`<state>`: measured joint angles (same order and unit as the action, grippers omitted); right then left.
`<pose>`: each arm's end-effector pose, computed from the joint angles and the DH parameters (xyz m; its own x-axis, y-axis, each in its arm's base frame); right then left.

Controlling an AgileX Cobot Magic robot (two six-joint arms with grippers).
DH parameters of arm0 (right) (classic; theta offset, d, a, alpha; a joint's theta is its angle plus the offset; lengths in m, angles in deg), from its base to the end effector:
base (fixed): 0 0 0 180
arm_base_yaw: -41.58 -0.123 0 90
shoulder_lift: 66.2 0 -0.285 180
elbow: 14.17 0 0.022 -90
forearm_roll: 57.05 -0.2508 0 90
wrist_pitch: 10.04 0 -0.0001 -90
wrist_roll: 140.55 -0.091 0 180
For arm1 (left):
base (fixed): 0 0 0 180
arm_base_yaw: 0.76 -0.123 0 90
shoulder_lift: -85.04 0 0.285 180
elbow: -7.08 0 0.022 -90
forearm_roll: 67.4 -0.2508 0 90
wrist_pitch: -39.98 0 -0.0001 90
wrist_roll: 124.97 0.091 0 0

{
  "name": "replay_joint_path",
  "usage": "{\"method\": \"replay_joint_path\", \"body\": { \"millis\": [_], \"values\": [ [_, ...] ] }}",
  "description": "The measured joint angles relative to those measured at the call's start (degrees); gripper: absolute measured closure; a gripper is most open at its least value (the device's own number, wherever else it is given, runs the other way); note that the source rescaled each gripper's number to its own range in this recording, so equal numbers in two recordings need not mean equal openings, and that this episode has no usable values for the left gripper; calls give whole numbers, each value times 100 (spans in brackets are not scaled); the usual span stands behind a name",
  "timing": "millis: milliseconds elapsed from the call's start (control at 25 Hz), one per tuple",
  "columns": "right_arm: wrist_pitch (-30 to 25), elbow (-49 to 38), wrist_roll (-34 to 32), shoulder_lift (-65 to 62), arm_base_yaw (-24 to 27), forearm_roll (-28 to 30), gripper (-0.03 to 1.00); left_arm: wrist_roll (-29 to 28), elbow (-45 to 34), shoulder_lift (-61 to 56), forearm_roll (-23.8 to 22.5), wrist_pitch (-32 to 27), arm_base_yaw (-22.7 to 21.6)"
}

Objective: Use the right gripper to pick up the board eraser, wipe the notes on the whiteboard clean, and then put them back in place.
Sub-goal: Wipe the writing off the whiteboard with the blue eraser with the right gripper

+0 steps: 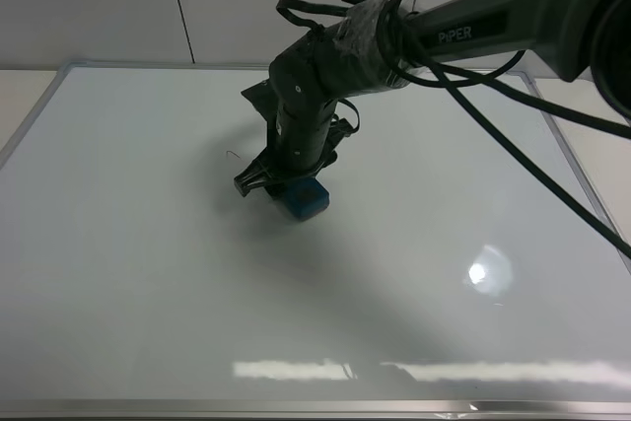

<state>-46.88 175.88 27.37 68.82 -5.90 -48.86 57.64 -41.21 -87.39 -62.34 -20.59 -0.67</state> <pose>0.3088 0.3252 0.1127 -0.7068 -0.6293 -0.3231 -0.6512 0.7572 -0.0502 -0.0060 -0.0070 0.2792 -0.4435 0.0028 -0.8963 0.0713 0.9969 -0.0322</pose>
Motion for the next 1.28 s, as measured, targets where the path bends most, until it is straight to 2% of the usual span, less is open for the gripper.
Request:
{"method": "replay_joint_path", "body": {
  "millis": [280,480,720,960,1280],
  "values": [
    [162,142,2,152,-437,-153,96,0,0,0,0,0,0],
    [62,722,7,504,-732,-296,96,0,0,0,0,0,0],
    [-39,1410,-26,857,-813,-405,97,0,0,0,0,0,0],
    [-33,1569,-300,947,-537,-278,97,0,0,0,0,0,0],
    [31,1578,-633,947,175,-76,97,0,0,0,0,0,0]
  ]
}}
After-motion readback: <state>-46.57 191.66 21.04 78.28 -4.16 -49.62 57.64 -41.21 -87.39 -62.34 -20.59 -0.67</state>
